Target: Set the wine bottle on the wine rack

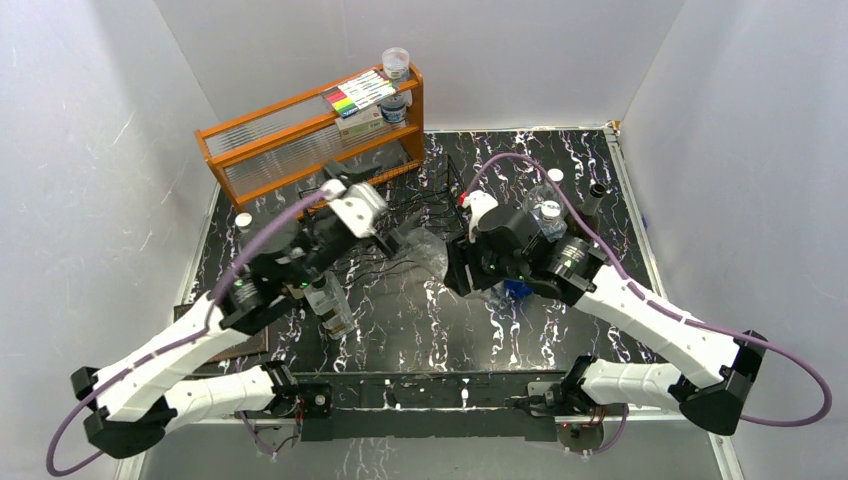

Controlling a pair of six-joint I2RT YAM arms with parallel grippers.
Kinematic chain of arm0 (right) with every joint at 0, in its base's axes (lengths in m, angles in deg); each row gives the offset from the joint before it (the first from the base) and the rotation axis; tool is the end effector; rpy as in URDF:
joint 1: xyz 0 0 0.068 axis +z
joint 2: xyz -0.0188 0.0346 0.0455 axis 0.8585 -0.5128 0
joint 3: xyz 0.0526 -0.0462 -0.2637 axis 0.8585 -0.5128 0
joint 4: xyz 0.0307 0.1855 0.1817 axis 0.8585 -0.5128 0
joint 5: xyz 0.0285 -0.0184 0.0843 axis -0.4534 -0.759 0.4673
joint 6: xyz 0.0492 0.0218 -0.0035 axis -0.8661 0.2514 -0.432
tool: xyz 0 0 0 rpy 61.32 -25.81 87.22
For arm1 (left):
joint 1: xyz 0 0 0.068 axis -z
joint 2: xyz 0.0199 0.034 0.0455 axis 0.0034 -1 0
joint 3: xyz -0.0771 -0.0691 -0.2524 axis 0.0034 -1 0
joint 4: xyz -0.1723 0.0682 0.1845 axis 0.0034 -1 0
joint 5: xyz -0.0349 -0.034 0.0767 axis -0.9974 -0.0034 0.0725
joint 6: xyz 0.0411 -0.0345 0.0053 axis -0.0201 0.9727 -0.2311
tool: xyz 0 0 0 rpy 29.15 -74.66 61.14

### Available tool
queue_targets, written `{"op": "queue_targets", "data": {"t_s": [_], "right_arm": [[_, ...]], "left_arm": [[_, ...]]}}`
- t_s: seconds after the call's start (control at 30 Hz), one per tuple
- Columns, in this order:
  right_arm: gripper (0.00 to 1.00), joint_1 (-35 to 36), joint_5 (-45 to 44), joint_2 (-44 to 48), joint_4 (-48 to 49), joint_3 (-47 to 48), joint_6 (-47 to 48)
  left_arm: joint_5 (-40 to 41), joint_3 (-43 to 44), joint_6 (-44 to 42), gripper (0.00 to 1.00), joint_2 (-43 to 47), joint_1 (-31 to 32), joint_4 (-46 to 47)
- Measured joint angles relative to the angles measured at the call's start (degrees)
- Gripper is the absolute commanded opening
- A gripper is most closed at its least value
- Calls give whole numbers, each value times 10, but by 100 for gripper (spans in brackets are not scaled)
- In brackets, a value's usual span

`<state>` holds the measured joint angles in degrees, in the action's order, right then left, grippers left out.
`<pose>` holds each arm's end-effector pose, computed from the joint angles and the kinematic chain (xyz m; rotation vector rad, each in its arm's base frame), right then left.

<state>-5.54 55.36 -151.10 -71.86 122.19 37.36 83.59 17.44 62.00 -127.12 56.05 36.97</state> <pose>0.1393 0.1833 0.3566 -0.5657 2.2439 0.6018 0.1178 -0.1660 0.4522 0.7926 1.0966 -0.3778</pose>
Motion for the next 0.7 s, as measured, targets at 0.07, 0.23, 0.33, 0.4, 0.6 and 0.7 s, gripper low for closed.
{"op": "queue_targets", "data": {"t_s": [0.07, 0.23, 0.33, 0.4, 0.6, 0.7], "right_arm": [[0, 24, -17, 0, 14, -4, -6], [0, 71, -45, -10, 65, -15, -21], [0, 94, -63, -22, 94, -35, -30], [0, 111, -76, -33, 108, -53, -36], [0, 160, -111, -64, 143, -92, -54], [0, 179, -126, -91, 182, -104, -61]], "left_arm": [[7, 41, 45, 98, 13, 0, -18], [44, 170, 147, 98, 7, 0, -106], [68, 202, 193, 97, 10, 0, -146], [84, 200, 222, 97, 22, 0, -175], [113, 191, 290, 98, 41, 0, -234], [121, 191, 318, 98, 39, 0, -262]]}}
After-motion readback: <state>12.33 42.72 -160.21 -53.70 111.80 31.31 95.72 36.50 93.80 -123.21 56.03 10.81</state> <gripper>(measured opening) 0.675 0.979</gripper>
